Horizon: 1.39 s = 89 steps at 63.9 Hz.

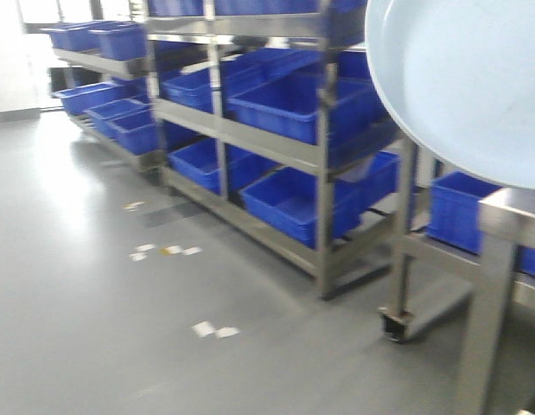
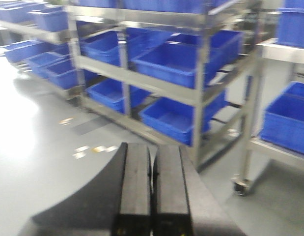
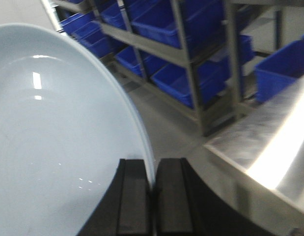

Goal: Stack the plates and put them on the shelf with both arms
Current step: 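Turn the base away from the table holding the plates in the right gripper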

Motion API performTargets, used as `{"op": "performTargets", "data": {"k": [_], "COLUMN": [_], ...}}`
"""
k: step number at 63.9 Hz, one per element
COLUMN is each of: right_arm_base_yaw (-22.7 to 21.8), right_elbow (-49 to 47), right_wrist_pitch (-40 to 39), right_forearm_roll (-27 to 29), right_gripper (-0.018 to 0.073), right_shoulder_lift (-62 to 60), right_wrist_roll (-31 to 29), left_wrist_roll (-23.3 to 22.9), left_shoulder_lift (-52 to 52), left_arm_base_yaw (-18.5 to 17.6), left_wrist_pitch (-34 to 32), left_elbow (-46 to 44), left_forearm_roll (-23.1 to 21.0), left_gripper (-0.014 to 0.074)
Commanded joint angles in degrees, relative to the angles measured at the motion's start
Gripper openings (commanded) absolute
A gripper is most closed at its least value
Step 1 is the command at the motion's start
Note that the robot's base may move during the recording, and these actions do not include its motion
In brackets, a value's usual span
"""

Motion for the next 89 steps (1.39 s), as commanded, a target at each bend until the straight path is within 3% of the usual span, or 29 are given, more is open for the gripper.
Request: {"op": "performTargets", "data": {"k": [1, 89], "right_arm_base_yaw": [-0.3, -0.3], "right_elbow": [-1.7, -1.7], "right_wrist_pitch": [-5.4, -5.4], "right_forearm_roll": [0.5, 0.5], "right_gripper": [0.0050, 0.0050], "right_shoulder_lift": [-0.1, -0.1], "right_wrist_roll": [-0.3, -0.3], "left_wrist_roll": [-0.3, -0.3], "left_shoulder_lift": [0.2, 0.2], "left_arm_base_yaw": [0.0, 0.0], "left_wrist_pitch": [-5.3, -5.3], "left_elbow": [-1.7, -1.7], "left_forearm_roll": [-0.5, -0.5], "left_gripper": [0.0083, 0.0083]}}
